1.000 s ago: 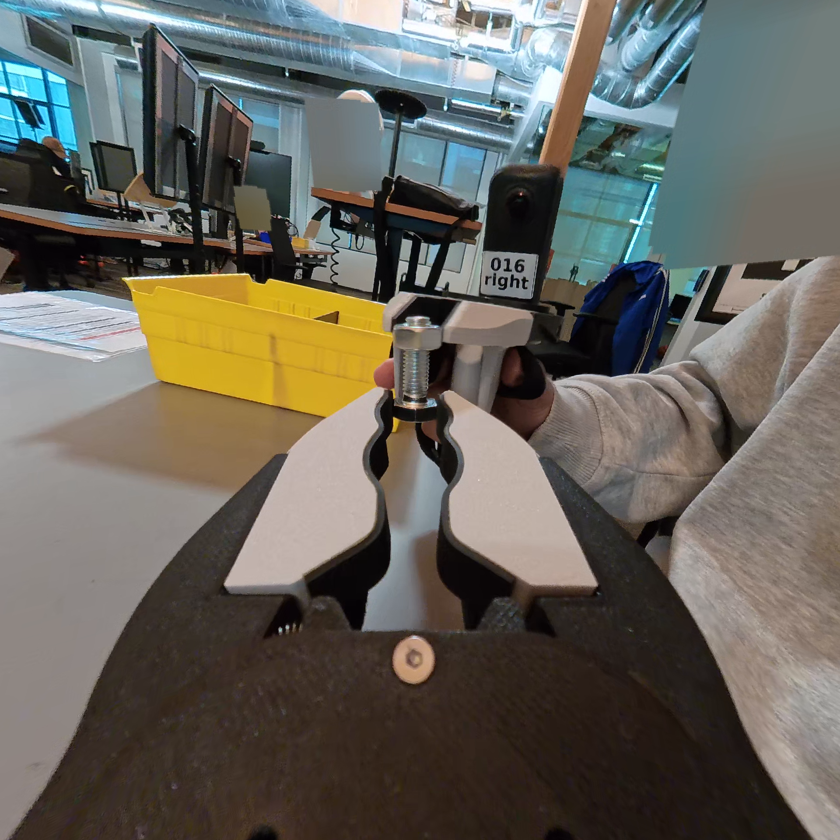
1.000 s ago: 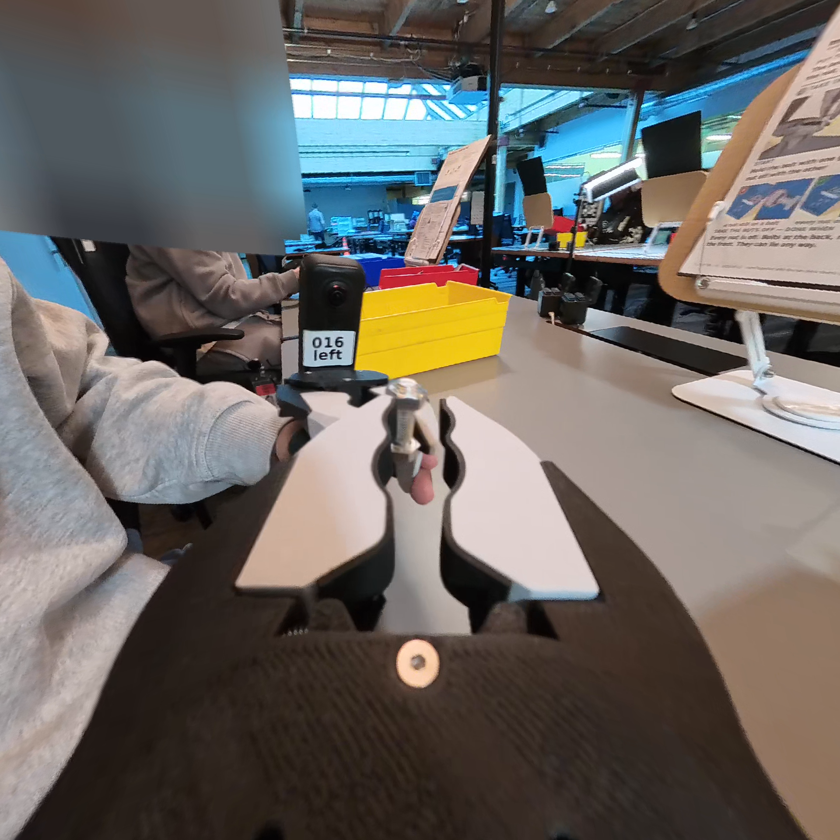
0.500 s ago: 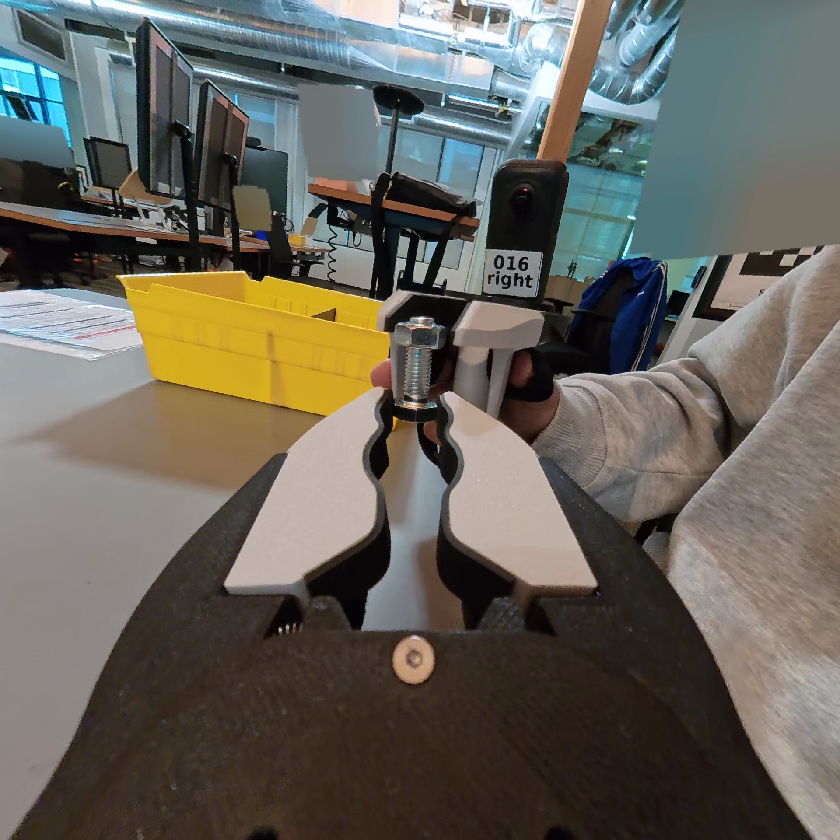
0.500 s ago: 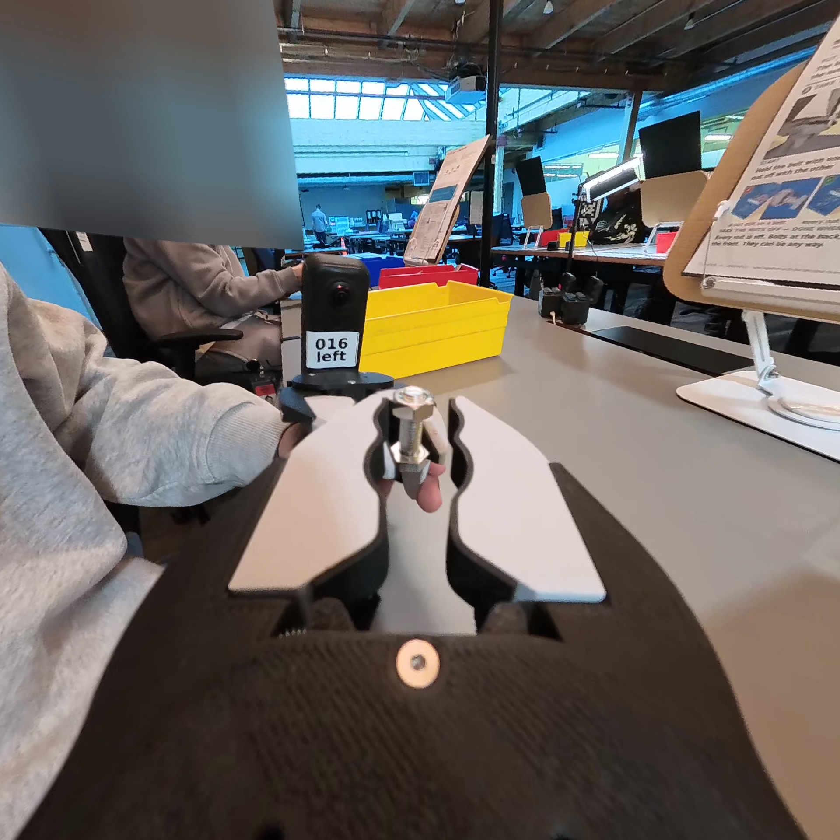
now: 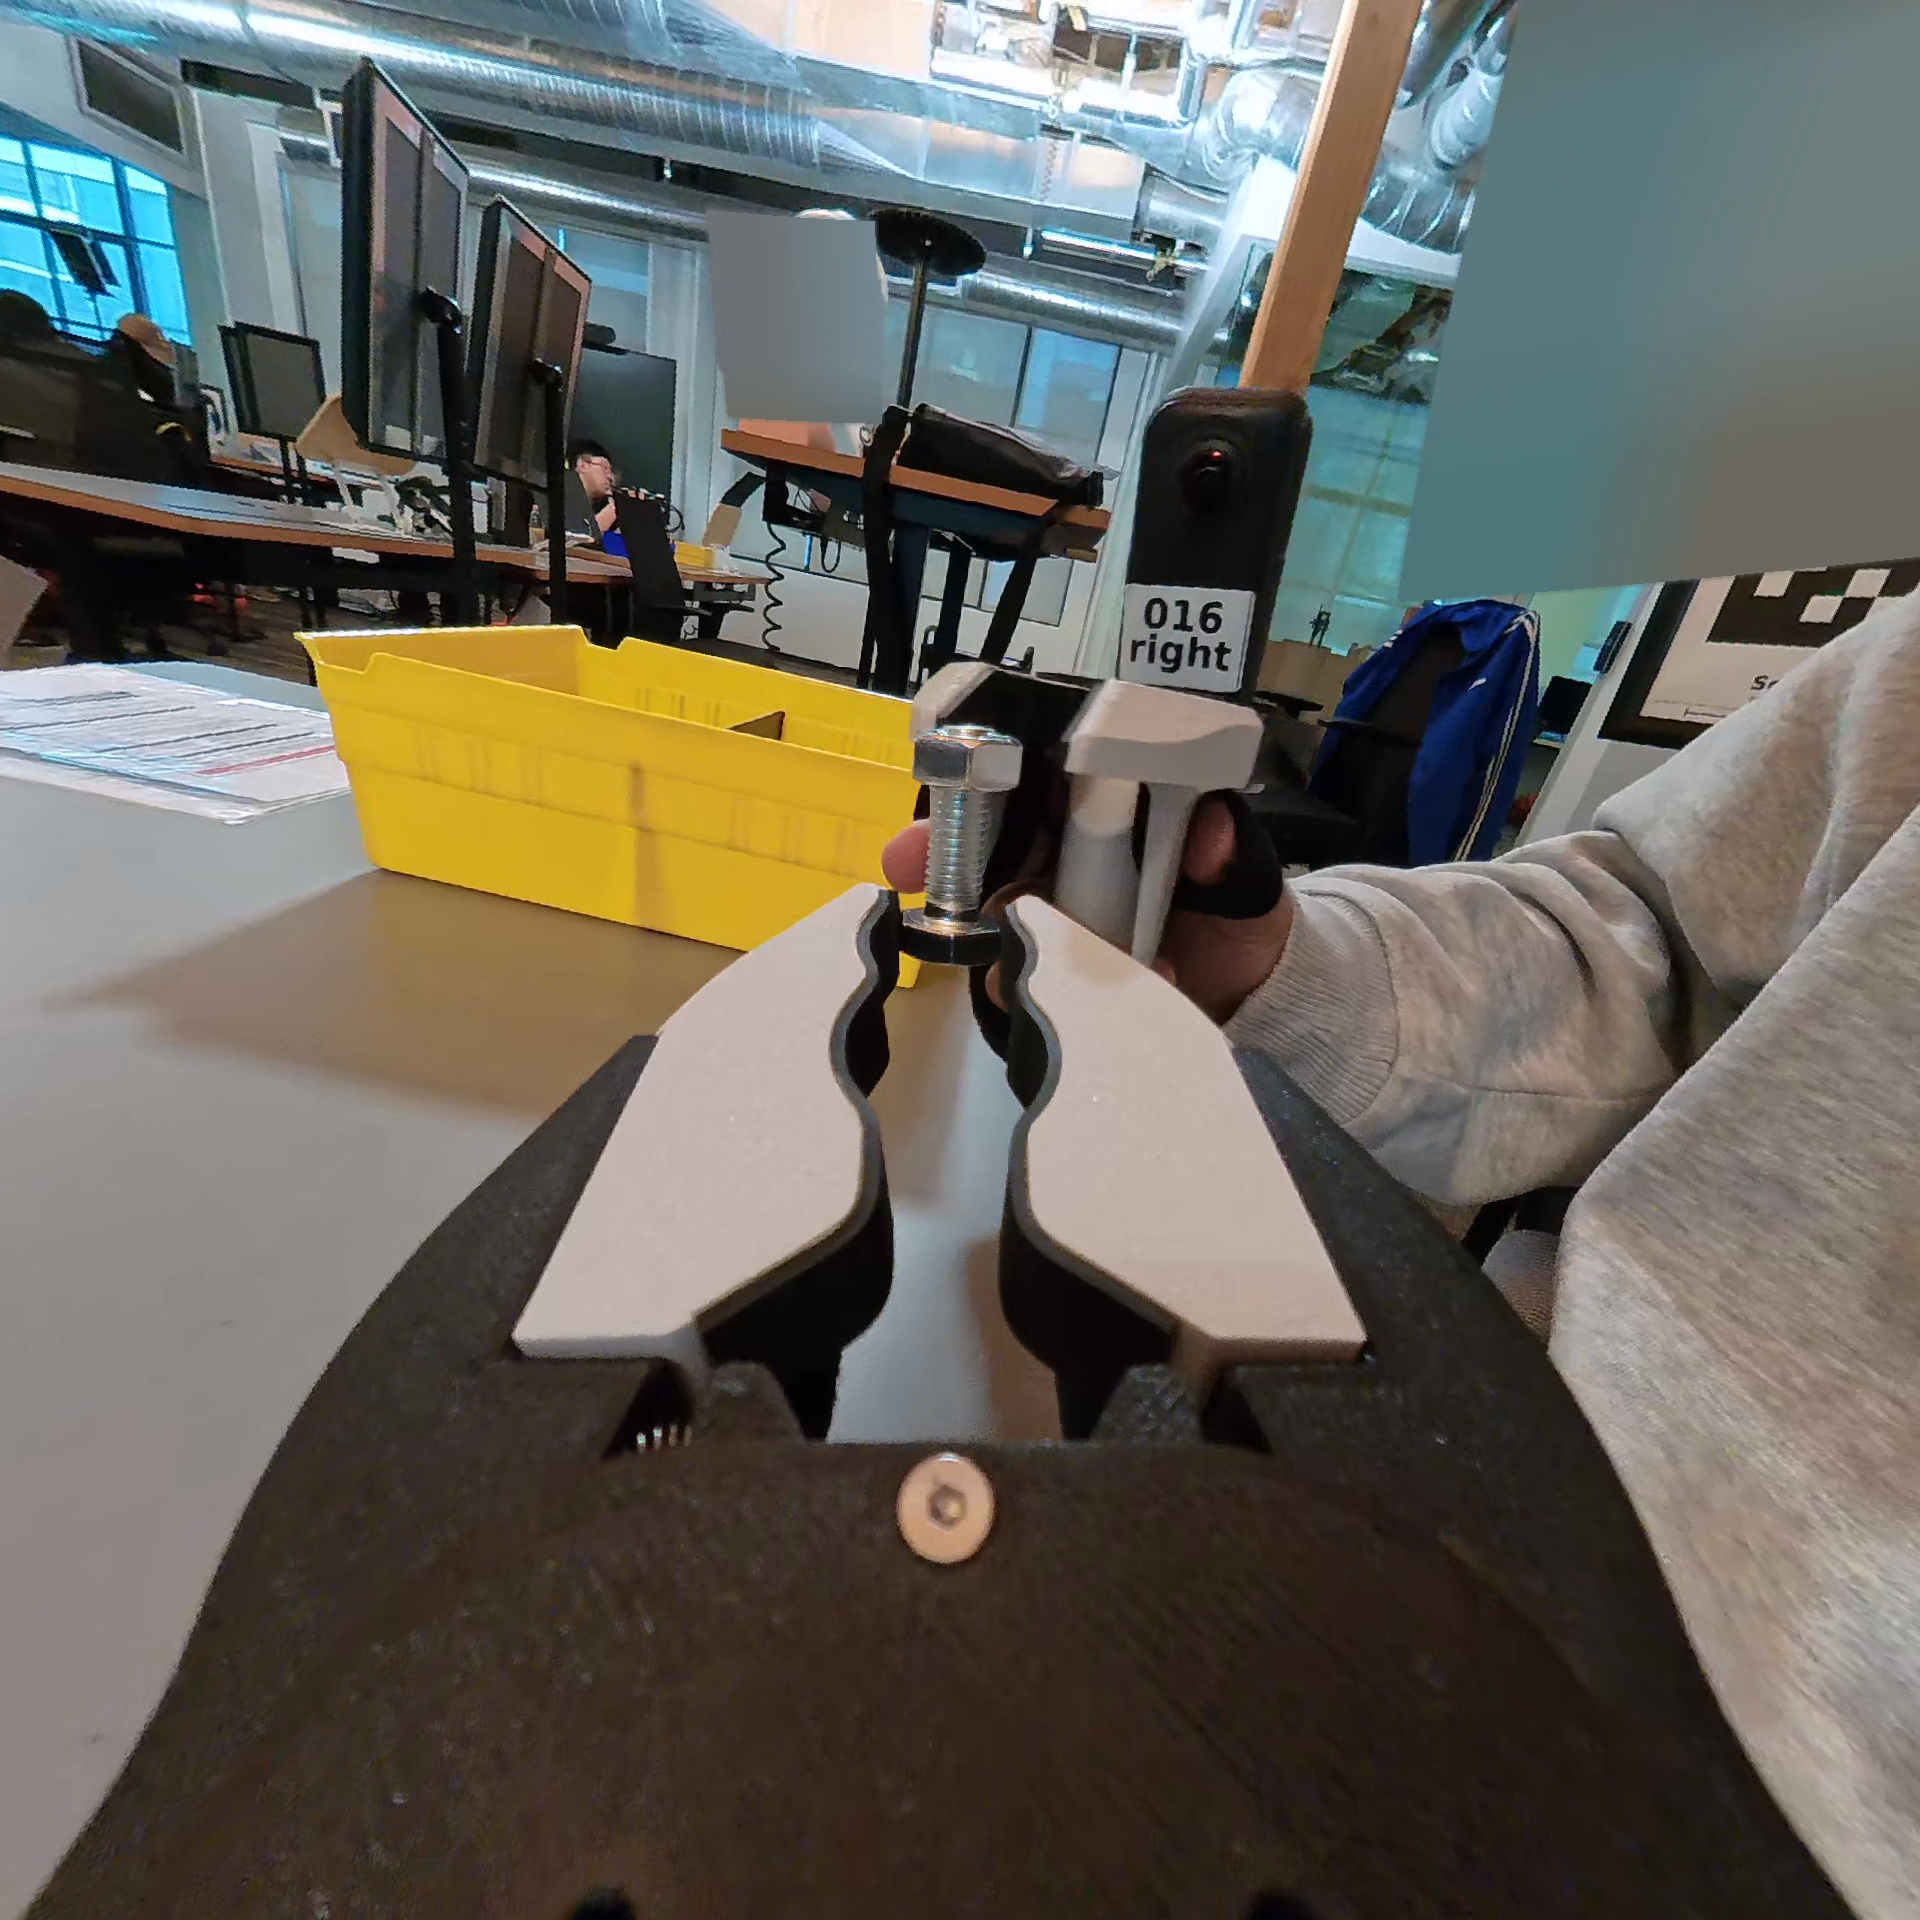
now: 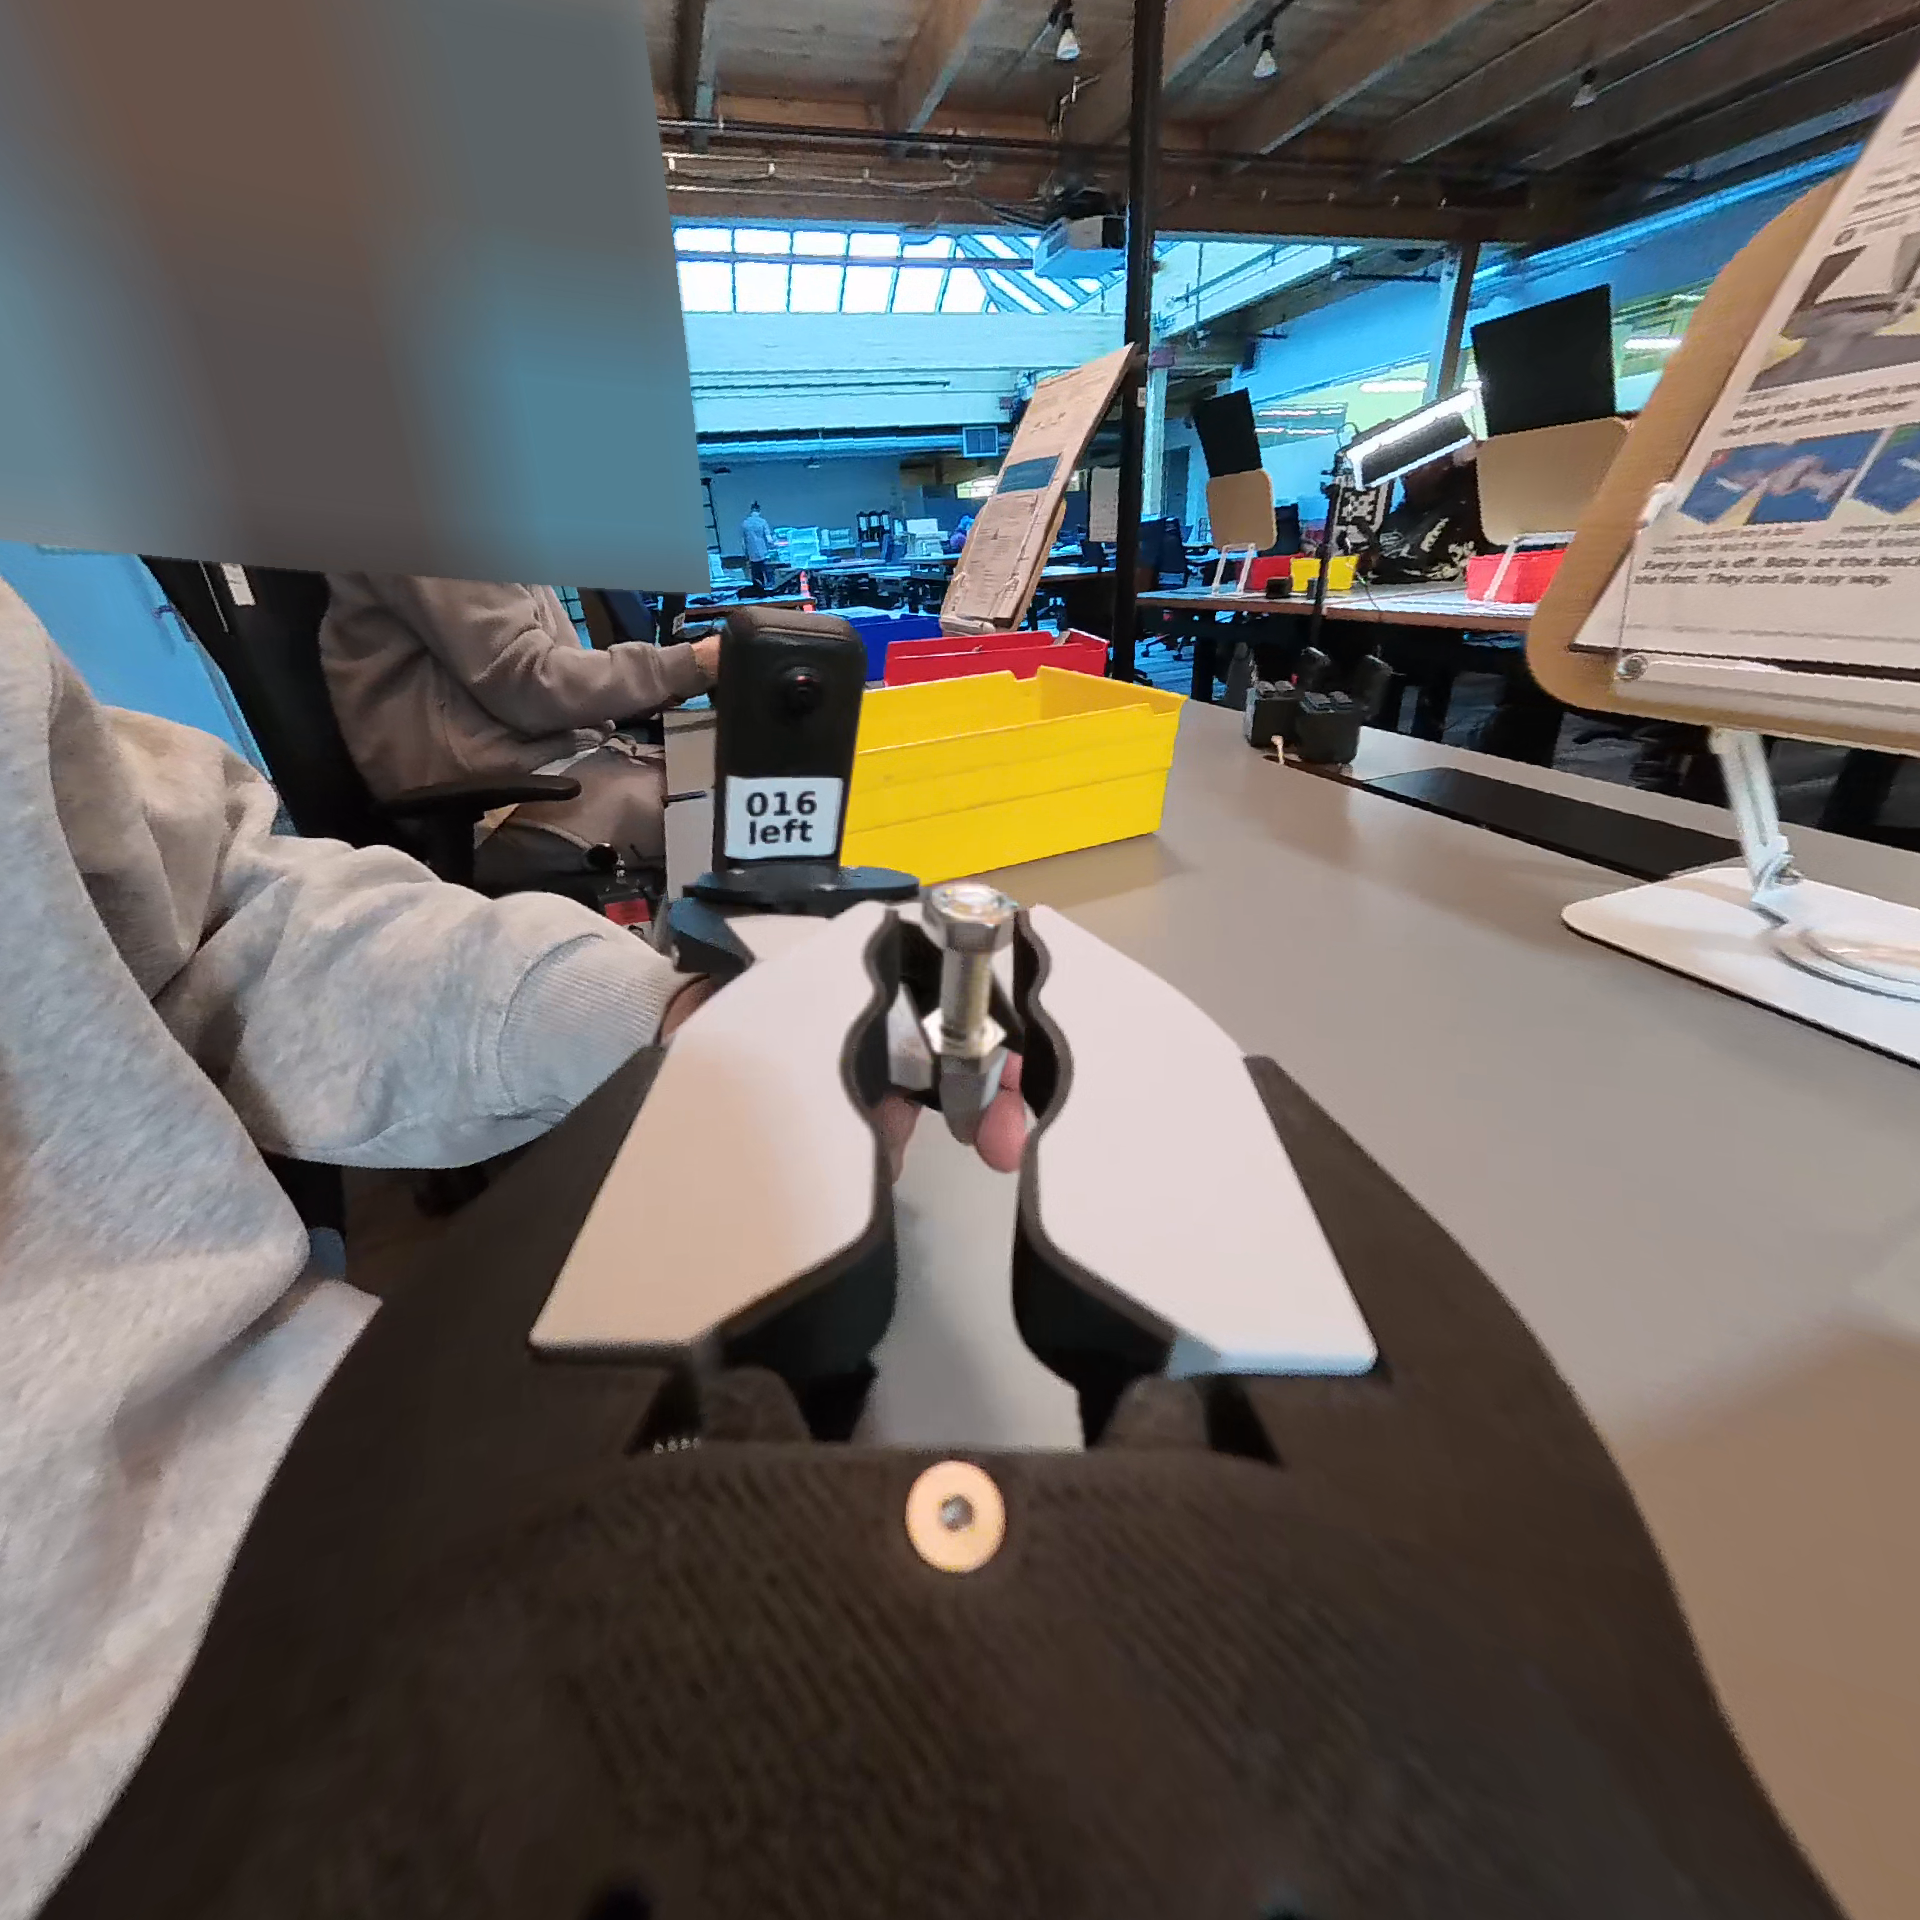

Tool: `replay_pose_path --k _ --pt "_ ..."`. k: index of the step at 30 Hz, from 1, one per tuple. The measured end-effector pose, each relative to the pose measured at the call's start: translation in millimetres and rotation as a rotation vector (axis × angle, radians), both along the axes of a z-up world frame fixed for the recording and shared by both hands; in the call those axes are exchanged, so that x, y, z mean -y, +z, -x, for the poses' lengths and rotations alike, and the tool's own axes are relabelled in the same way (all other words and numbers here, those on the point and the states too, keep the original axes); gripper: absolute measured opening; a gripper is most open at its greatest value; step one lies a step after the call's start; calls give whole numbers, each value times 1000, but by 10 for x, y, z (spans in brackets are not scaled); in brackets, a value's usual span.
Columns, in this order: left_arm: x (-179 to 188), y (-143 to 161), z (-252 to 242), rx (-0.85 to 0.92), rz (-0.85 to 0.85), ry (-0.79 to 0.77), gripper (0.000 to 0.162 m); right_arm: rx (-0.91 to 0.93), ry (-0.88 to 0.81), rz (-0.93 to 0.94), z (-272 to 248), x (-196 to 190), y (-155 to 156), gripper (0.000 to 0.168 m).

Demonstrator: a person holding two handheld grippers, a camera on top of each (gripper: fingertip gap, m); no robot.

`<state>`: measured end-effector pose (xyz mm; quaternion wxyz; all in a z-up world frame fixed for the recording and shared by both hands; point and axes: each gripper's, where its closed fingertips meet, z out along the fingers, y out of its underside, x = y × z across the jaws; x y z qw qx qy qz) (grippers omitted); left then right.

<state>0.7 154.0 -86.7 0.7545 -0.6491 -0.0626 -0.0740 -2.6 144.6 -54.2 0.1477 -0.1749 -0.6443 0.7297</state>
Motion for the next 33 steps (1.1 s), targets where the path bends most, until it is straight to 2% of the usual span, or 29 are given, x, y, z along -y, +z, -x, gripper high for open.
replay_pose_path --k 3,7,9,12,14,19,22,25,27,30,33 --pt "-1 6 1 -6 -5 5 18 -5 -16 -7 1 37 -3 23" --pt "-8 6 -14 -7 -6 -2 19 -1 -51 -34 61 -16 -40 18" --pt "17 45 7 17 -38 -7 18 25 -128 -41 171 -131 -67 0" --pt "36 77 38 36 -60 4 18 32 -138 -4 201 -224 -27 0" --pt "30 66 45 35 -56 6 18 20 -118 25 163 -213 23 4" --pt "11 60 33 22 -55 10 18 -3 -56 8 49 -35 26 24" --pt "-7 54 6 15 -55 4 18 -18 -53 -15 13 42 15 26" --pt "-31 41 -43 3 -44 -16 19 -29 -64 -38 26 21 -2 23" --pt "-24 60 -37 18 -58 -17 19 -32 -39 -14 -2 -31 25 15" --pt "8 99 -6 41 -85 -15 18 -43 -145 29 118 -239 98 0" --pt "-1 89 -8 37 -80 -13 18 -47 -111 48 81 -232 128 1"
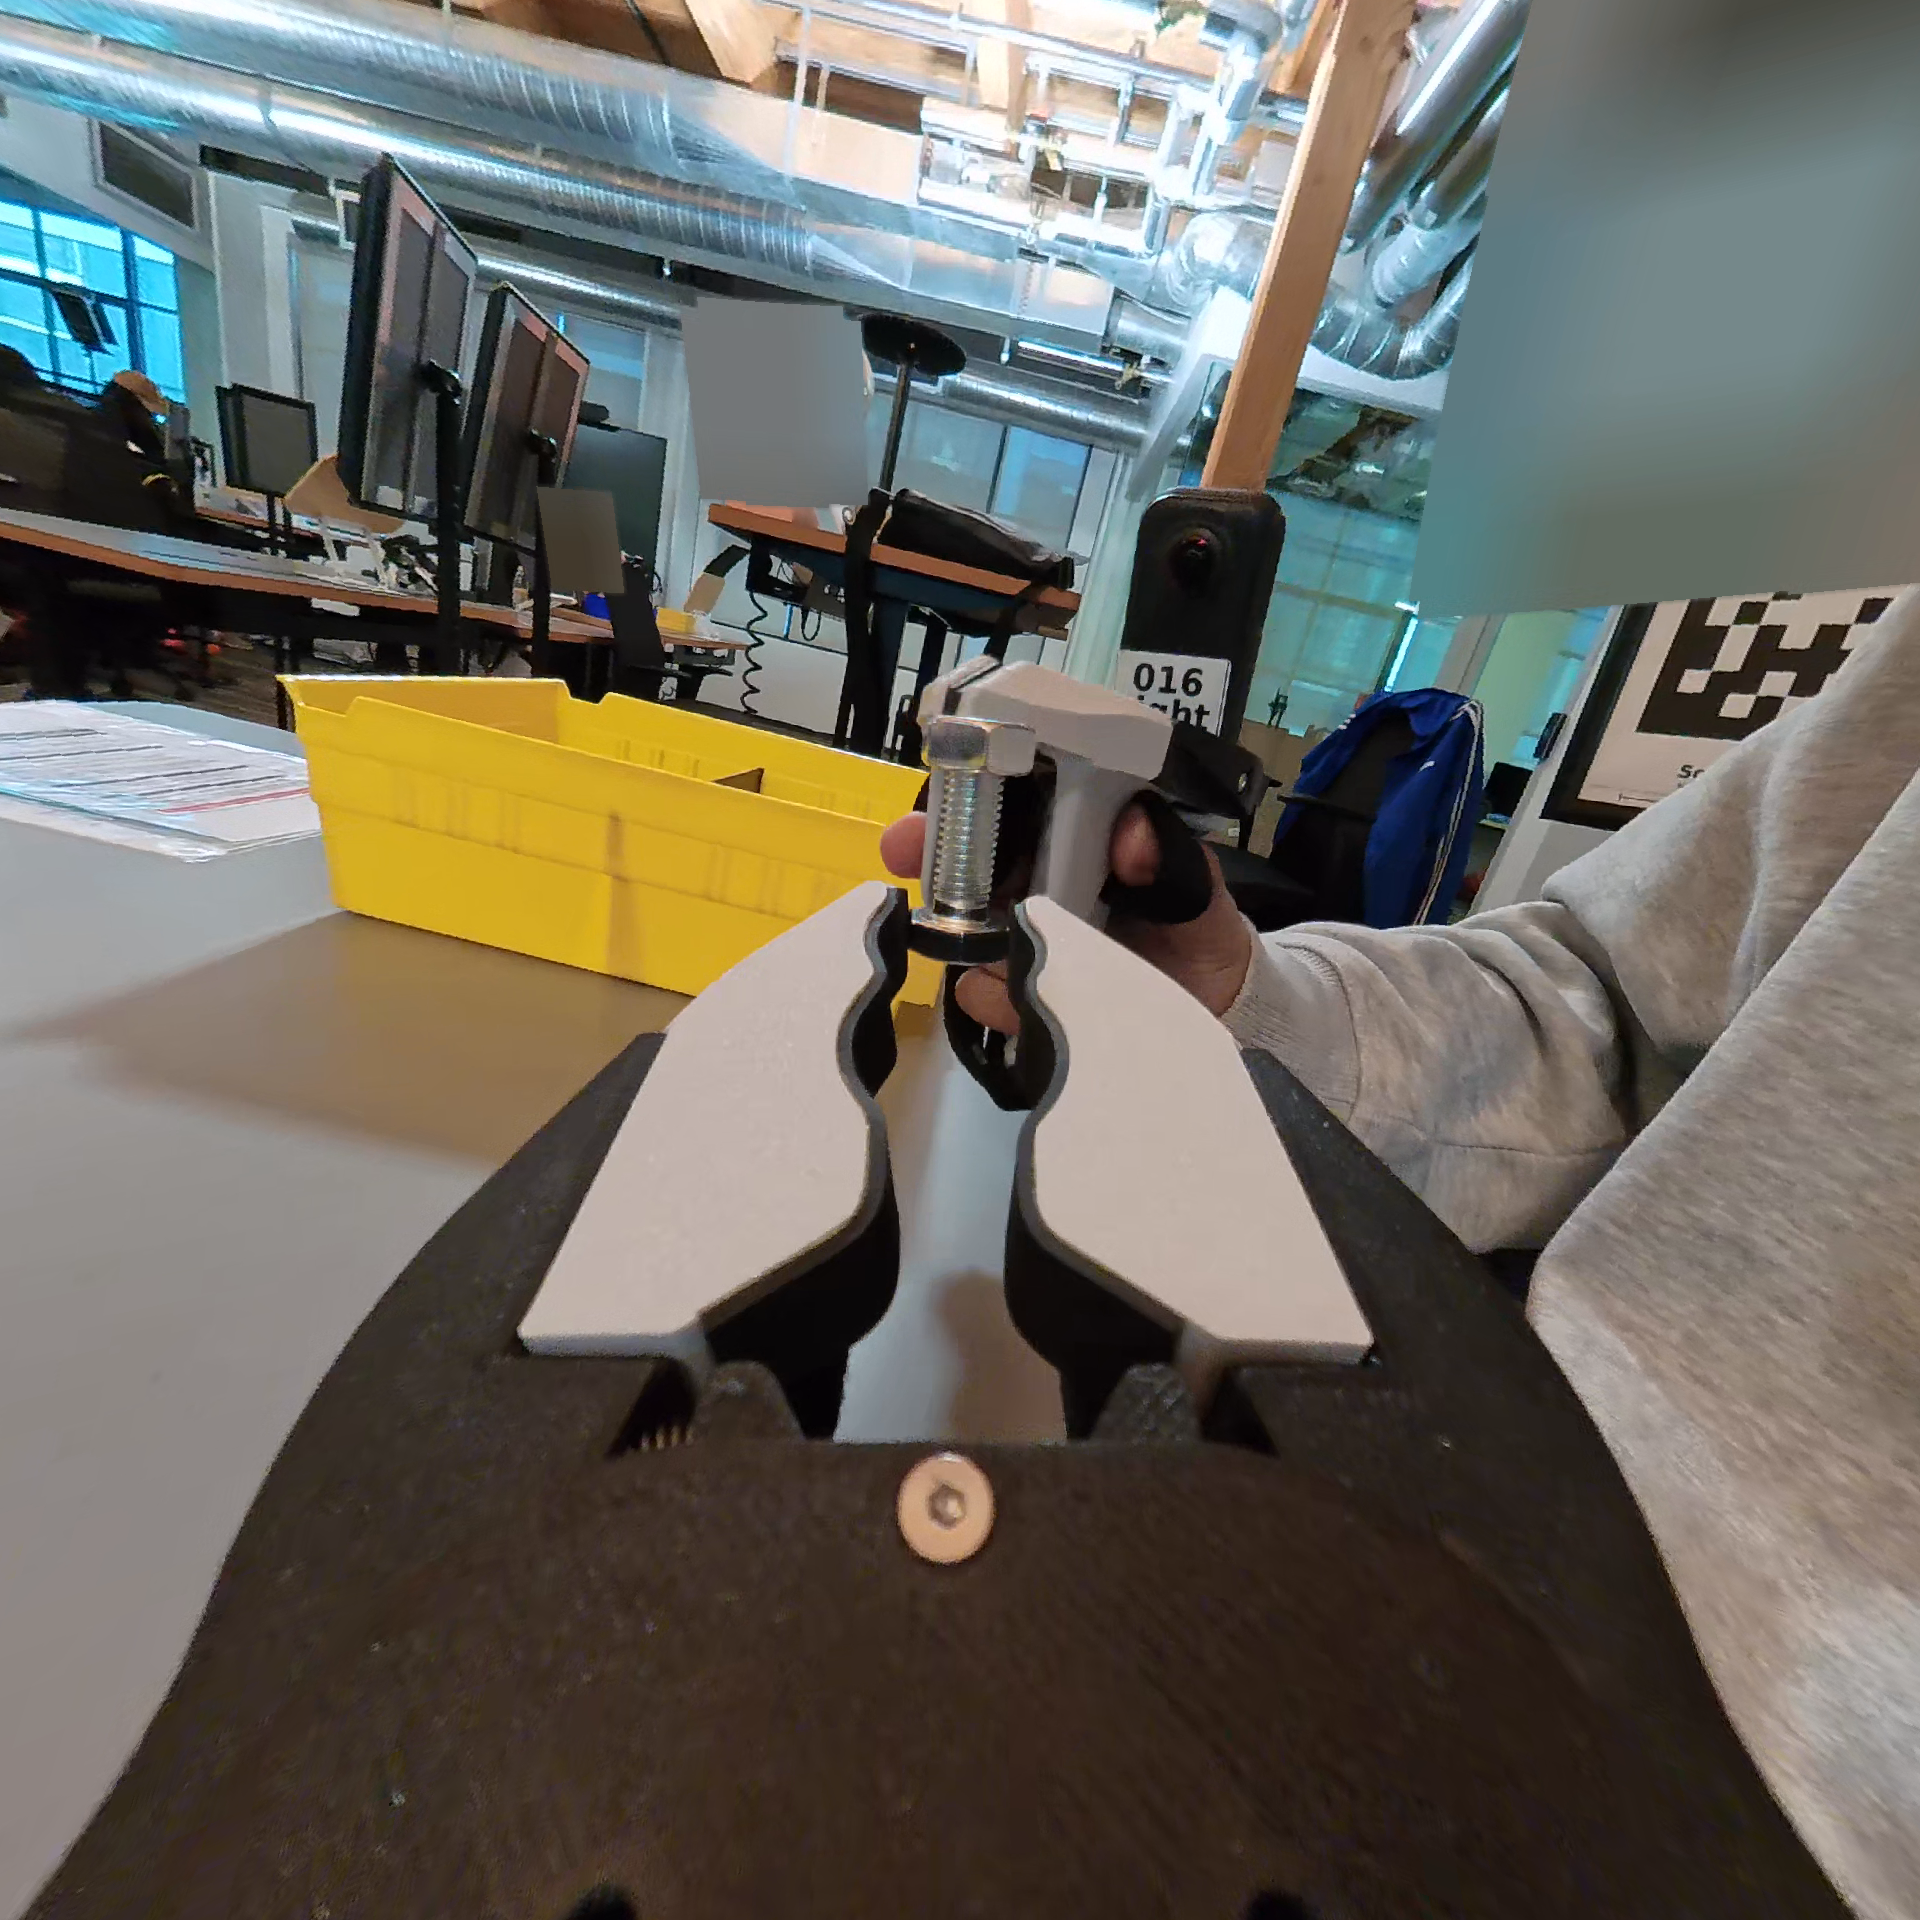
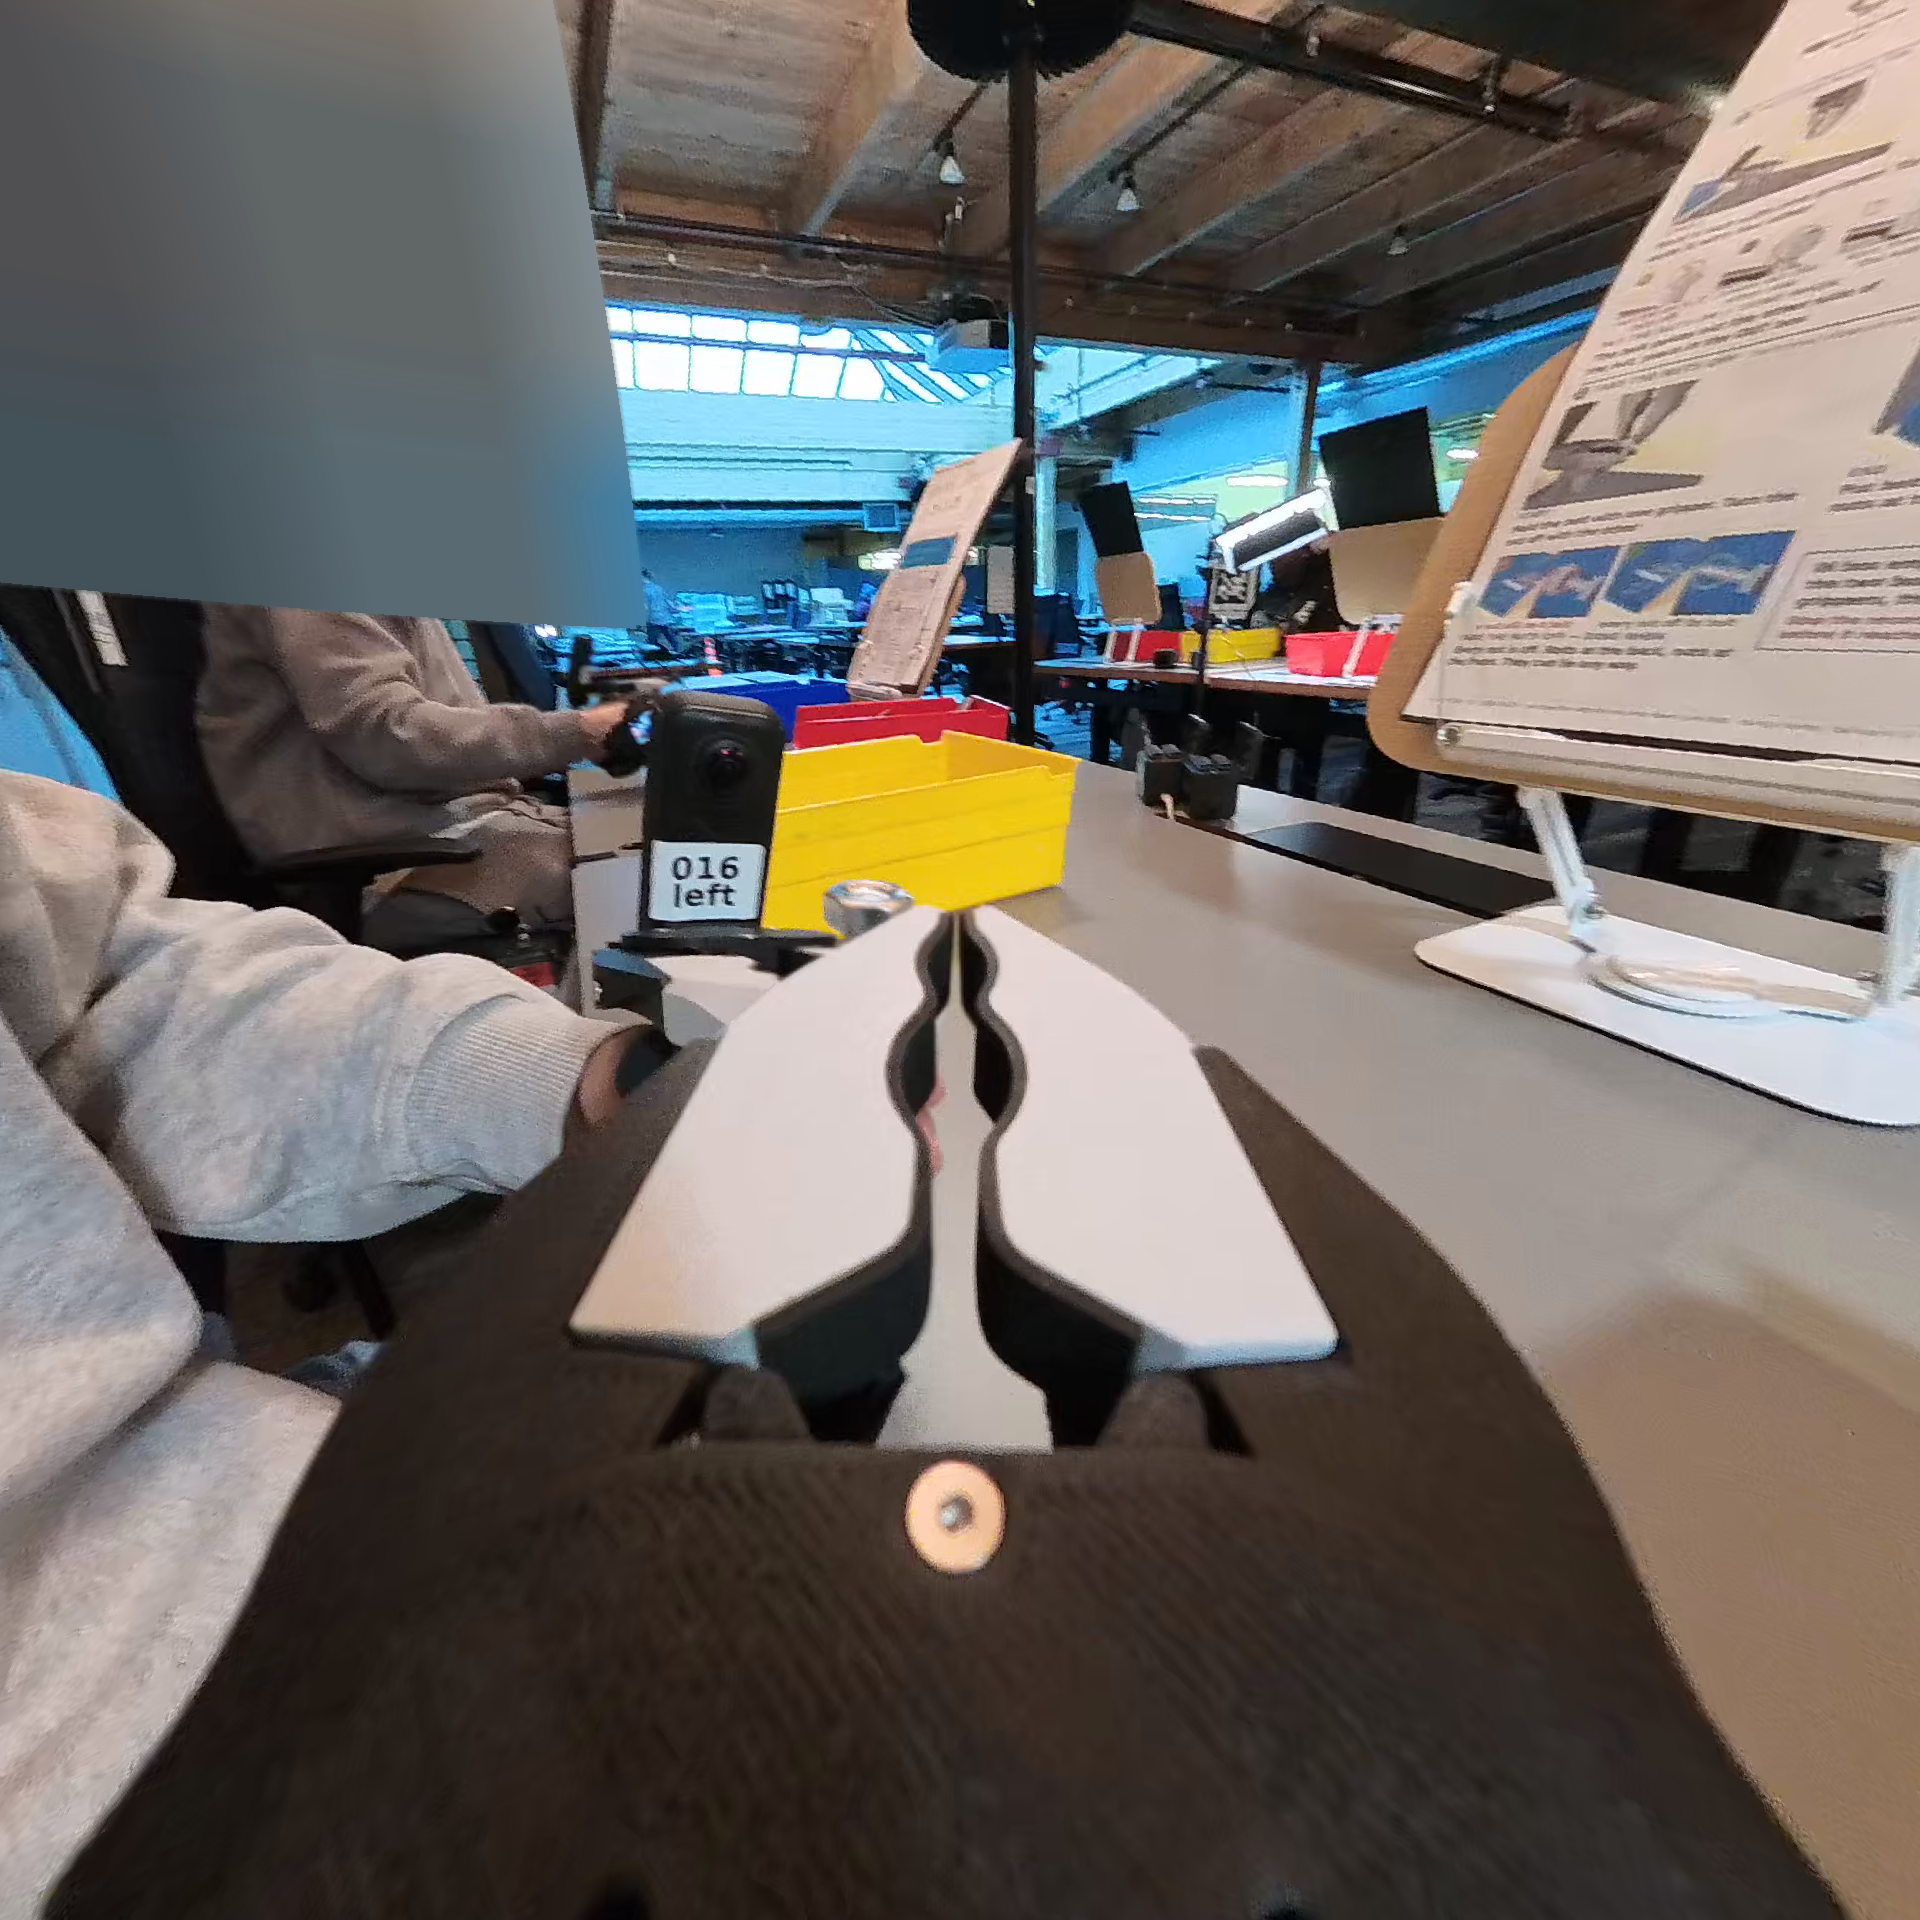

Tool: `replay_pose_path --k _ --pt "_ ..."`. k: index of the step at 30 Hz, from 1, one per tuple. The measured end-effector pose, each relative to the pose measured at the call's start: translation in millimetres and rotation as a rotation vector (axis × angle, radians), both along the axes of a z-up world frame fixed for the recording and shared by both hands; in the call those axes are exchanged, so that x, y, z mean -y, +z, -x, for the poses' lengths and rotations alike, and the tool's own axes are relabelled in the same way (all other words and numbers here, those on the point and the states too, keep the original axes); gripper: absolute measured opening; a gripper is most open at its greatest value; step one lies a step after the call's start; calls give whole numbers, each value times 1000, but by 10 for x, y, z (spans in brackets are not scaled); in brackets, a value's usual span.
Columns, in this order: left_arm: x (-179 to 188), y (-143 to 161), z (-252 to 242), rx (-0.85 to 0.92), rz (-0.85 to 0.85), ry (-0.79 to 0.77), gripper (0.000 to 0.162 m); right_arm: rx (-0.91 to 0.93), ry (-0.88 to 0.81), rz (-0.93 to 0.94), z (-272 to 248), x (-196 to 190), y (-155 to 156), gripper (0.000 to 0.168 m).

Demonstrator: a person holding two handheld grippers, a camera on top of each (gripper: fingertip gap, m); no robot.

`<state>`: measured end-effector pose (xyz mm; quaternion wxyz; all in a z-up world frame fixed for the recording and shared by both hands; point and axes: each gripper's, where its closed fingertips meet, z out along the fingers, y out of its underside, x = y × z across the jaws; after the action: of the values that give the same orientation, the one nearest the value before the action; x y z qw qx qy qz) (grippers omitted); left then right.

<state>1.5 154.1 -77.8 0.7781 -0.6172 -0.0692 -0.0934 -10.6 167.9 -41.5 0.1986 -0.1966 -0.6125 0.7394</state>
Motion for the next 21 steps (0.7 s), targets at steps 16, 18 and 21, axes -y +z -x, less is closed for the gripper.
replay_pose_path --k 16,18,21 --pt "-14 4 -36 -9 -1 -9 18 22 20 61 -10 11 48 14" --pt "-15 1 -39 -10 1 -10 18 8 49 53 -67 103 52 24" --pt "-17 -1 -50 -10 1 -17 18 7 72 20 -104 209 12 30"
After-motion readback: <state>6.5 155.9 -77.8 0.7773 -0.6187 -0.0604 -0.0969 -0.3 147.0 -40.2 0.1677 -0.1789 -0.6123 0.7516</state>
